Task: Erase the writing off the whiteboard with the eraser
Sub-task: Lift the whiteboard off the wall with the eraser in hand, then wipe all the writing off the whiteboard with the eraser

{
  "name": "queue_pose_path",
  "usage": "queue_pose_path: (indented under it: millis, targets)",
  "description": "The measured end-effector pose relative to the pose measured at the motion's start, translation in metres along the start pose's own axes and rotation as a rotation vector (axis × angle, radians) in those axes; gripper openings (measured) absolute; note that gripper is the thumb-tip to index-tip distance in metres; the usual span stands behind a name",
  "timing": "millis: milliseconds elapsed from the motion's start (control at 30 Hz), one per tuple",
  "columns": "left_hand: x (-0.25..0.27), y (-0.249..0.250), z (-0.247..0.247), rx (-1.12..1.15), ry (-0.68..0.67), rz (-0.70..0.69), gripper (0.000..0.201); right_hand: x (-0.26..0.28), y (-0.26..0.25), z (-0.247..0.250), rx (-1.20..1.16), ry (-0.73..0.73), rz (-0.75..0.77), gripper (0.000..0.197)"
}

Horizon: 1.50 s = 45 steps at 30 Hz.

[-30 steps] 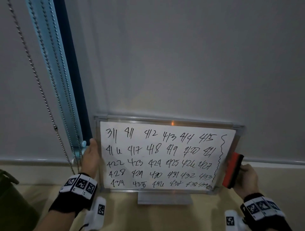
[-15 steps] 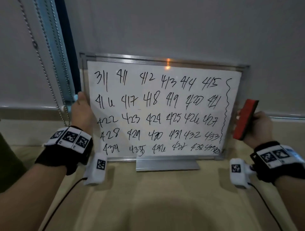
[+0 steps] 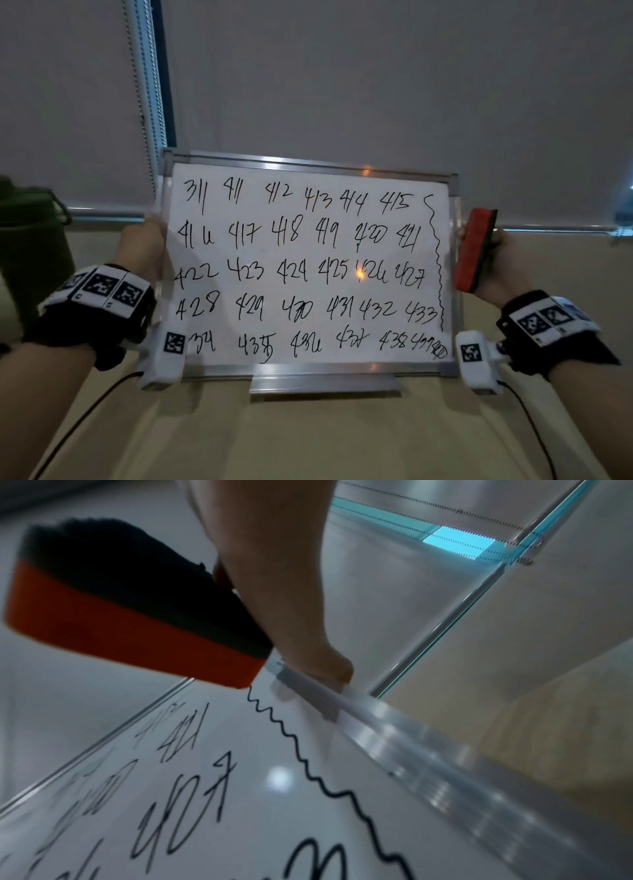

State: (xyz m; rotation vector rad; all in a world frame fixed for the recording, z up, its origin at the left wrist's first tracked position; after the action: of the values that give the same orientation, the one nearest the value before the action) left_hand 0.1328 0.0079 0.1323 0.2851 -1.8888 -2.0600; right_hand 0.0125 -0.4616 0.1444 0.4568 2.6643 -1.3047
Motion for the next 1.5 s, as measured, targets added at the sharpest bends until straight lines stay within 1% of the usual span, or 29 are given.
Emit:
queue_pose_path:
  millis: [67,100,133,233,267,333,367,400,433,500,533,600,633,667,700,767,833,900,933,1000,1033,1067,1133,1200,1267,1333,1367,1400,1500]
  targets:
    - [0.007,0.000,-0.002,0.048,-0.119,0.047,0.037,0.012,-0.005,0.003,0.012,0.021,0.010,0.053]
    - [0.008,0.002,-0.007,0.038,-0.162,0.055,0.037,0.015,-0.010,0.010,0.023,0.054,0.031,0.054]
    - [0.015,0.008,-0.008,0.069,-0.182,0.069,0.040,0.019,-0.016,0.014,0.035,0.084,0.055,0.054]
    - [0.032,0.034,-0.014,0.106,-0.256,-0.016,0.048,0.028,-0.032,0.015,0.041,0.113,0.122,0.057]
    - [0.033,0.043,-0.017,0.095,-0.284,-0.048,0.058,0.031,-0.036,0.014,0.054,0.132,0.137,0.063]
    - [0.032,0.050,-0.018,0.088,-0.261,-0.073,0.072,0.035,-0.051,0.016,0.098,0.208,0.213,0.082]
    - [0.027,0.049,-0.018,0.091,-0.236,-0.068,0.072,0.036,-0.062,0.016,0.125,0.249,0.289,0.089]
    - [0.018,0.045,-0.019,0.110,-0.237,-0.056,0.071,0.038,-0.073,0.015,0.147,0.290,0.361,0.091]
    - [0.009,0.042,-0.021,0.142,-0.246,-0.067,0.068,0.039,-0.078,0.005,0.160,0.284,0.393,0.080]
    - [0.016,0.043,-0.021,0.187,-0.307,-0.059,0.072,0.043,-0.078,-0.036,0.152,0.172,0.393,0.028]
    - [0.023,0.043,-0.019,0.158,-0.329,-0.036,0.076,0.043,-0.074,-0.052,0.170,0.138,0.370,0.025]
    - [0.033,0.044,-0.019,0.134,-0.352,-0.040,0.067,0.039,-0.061,-0.085,0.239,0.054,0.290,0.042]
    - [0.030,0.043,-0.016,0.136,-0.316,-0.059,0.066,0.042,-0.052,-0.106,0.275,0.009,0.253,0.039]
    - [0.028,0.042,-0.012,0.131,-0.261,-0.085,0.067,0.041,-0.041,-0.124,0.325,-0.028,0.219,0.030]
    - [0.027,0.043,-0.011,0.129,-0.220,-0.129,0.064,0.041,-0.028,-0.141,0.396,-0.049,0.177,0.022]
    - [0.027,0.045,-0.010,0.106,-0.192,-0.216,0.047,0.035,-0.001,-0.172,0.617,-0.077,0.149,0.016]
    - [0.028,0.050,-0.011,0.118,-0.161,-0.242,0.046,0.029,0.026,-0.209,0.964,-0.178,0.230,0.022]
    - [0.031,0.062,-0.013,0.197,-0.146,-0.271,0.048,0.027,0.056,-0.245,1.373,-0.351,0.399,0.029]
    - [0.033,0.070,-0.014,0.222,-0.137,-0.310,0.051,0.026,0.069,-0.257,1.574,-0.407,0.511,0.032]
    - [0.041,0.084,-0.019,0.214,-0.152,-0.374,0.053,0.023,0.087,-0.276,1.901,-0.424,0.732,0.049]
    - [0.042,0.086,-0.022,0.241,-0.162,-0.387,0.050,0.022,0.093,-0.283,1.984,-0.418,0.799,0.055]
    - [0.043,0.089,-0.027,0.288,-0.204,-0.381,0.047,0.020,0.097,-0.290,2.024,-0.417,0.887,0.053]
    - [0.046,0.091,-0.038,0.370,-0.318,-0.370,0.049,0.020,0.103,-0.301,2.075,-0.395,1.086,0.045]
    - [0.042,0.089,-0.043,0.348,-0.373,-0.335,0.050,0.022,0.105,-0.310,2.132,-0.349,1.228,0.039]
    - [0.038,0.094,-0.042,0.327,-0.401,-0.328,0.043,0.025,0.105,-0.314,2.148,-0.323,1.229,0.043]
    - [0.038,0.104,-0.043,0.257,-0.428,-0.360,0.037,0.026,0.109,-0.309,2.131,-0.328,1.235,0.036]
    - [0.039,0.110,-0.043,0.215,-0.426,-0.374,0.035,0.027,0.116,-0.301,2.112,-0.368,1.238,0.035]
    - [0.040,0.113,-0.042,0.166,-0.421,-0.384,0.033,0.029,0.127,-0.291,2.099,-0.431,1.237,0.042]
    - [0.041,0.119,-0.042,0.061,-0.365,-0.405,0.029,0.043,0.156,-0.265,2.131,-0.677,1.227,0.055]
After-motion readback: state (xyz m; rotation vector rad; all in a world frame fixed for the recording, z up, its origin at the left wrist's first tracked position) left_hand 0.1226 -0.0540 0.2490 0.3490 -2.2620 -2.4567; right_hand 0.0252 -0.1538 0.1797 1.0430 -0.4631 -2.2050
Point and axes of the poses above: each hand's wrist, its own x-axis away from the middle knuckle, its own z-axis out of the back of the hand, y = z × x, the point moved 7 cm from there along -x, towards the middle knuckle, and after that the axes turned 2 degrees about z, right-handed, at the moved point
